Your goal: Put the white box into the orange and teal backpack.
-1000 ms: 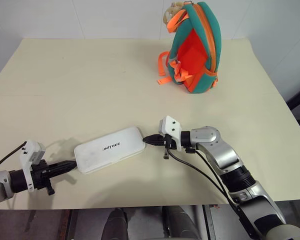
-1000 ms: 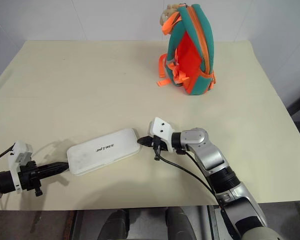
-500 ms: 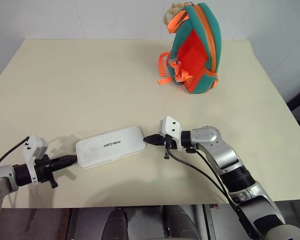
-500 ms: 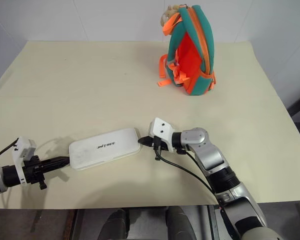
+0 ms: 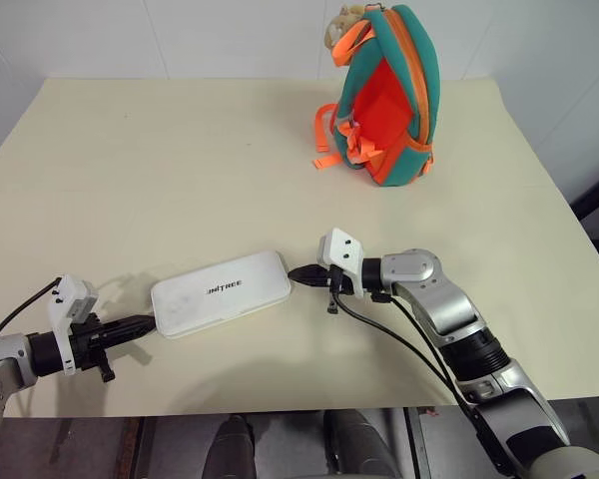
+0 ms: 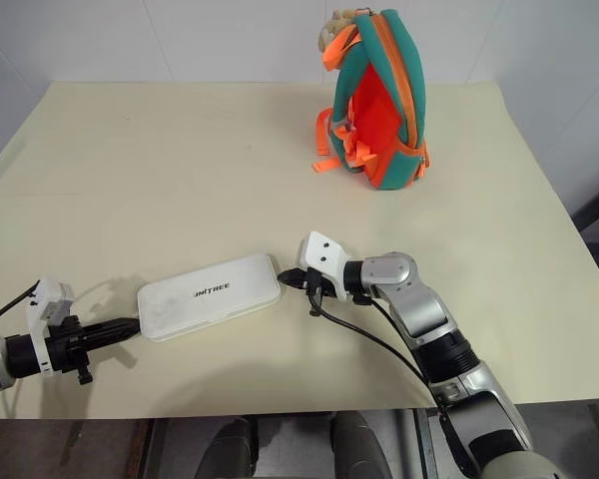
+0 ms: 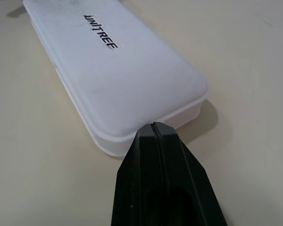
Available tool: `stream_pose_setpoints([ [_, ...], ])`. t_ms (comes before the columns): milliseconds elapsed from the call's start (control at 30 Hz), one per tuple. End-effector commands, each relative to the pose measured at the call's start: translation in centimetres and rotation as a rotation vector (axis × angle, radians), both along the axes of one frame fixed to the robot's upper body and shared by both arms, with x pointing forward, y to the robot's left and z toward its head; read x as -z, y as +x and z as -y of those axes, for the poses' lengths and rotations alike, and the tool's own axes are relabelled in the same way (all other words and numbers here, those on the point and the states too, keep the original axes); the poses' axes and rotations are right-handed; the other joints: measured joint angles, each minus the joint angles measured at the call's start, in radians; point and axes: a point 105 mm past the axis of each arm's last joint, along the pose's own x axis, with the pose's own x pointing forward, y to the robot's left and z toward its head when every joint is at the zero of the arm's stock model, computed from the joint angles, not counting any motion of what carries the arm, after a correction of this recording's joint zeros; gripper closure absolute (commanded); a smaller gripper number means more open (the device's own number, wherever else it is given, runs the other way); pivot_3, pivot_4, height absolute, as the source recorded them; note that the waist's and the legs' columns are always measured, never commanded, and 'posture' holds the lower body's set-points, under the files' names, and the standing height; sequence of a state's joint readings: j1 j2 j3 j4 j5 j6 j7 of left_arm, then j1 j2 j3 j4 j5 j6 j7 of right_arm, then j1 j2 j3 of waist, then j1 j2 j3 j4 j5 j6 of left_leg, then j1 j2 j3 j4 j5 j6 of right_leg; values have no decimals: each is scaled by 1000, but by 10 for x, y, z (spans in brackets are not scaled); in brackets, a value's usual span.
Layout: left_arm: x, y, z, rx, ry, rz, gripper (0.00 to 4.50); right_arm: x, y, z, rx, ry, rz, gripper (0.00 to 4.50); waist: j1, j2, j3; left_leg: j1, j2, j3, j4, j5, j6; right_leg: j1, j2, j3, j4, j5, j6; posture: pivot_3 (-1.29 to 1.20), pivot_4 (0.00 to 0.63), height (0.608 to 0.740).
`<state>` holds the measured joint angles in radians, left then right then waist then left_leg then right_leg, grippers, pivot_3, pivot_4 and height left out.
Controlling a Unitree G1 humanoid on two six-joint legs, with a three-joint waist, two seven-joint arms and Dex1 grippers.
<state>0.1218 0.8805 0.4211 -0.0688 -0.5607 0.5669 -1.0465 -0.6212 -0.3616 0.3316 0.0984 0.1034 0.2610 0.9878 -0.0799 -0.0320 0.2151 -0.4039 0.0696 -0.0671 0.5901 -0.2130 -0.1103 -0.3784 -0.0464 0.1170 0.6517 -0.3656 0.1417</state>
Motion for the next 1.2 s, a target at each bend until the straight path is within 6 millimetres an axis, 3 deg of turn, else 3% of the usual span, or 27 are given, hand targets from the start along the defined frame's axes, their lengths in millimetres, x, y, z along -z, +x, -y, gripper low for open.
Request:
stream_pose_setpoints([
  [33, -8, 0, 1, 22, 17, 41, 4450, -1, -2, -8, -29, 0, 32, 4500, 0, 0, 0, 0, 0, 0, 0, 0, 0, 0, 0, 0, 0, 0, 0, 0, 150, 740],
  [233, -9, 4, 1, 28, 33, 65, 4450, 3, -2, -11, -41, -3, 36, 4500, 0, 0, 0, 0, 0, 0, 0, 0, 0, 0, 0, 0, 0, 0, 0, 0, 150, 740],
  [500, -12, 9, 14, 100, 23, 74, 4450, -3, -18, -14, -120, -9, 16, 4500, 2, 0, 0, 0, 0, 0, 0, 0, 0, 0, 0, 0, 0, 0, 0, 0, 150, 740],
  [867, -5, 15, 43, 244, 13, 45, 4450, -1, -46, -4, -215, -81, -67, 4500, 17, 0, 0, 0, 0, 0, 0, 0, 0, 0, 0, 0, 0, 0, 0, 0, 150, 740],
  [1200, -1, 24, 66, 356, 0, 30, 4450, 3, -57, 8, -240, -146, -126, 4500, 33, 0, 0, 0, -1, 0, 1, 0, 0, 1, 0, 0, -1, 0, 0, 0, 150, 740],
])
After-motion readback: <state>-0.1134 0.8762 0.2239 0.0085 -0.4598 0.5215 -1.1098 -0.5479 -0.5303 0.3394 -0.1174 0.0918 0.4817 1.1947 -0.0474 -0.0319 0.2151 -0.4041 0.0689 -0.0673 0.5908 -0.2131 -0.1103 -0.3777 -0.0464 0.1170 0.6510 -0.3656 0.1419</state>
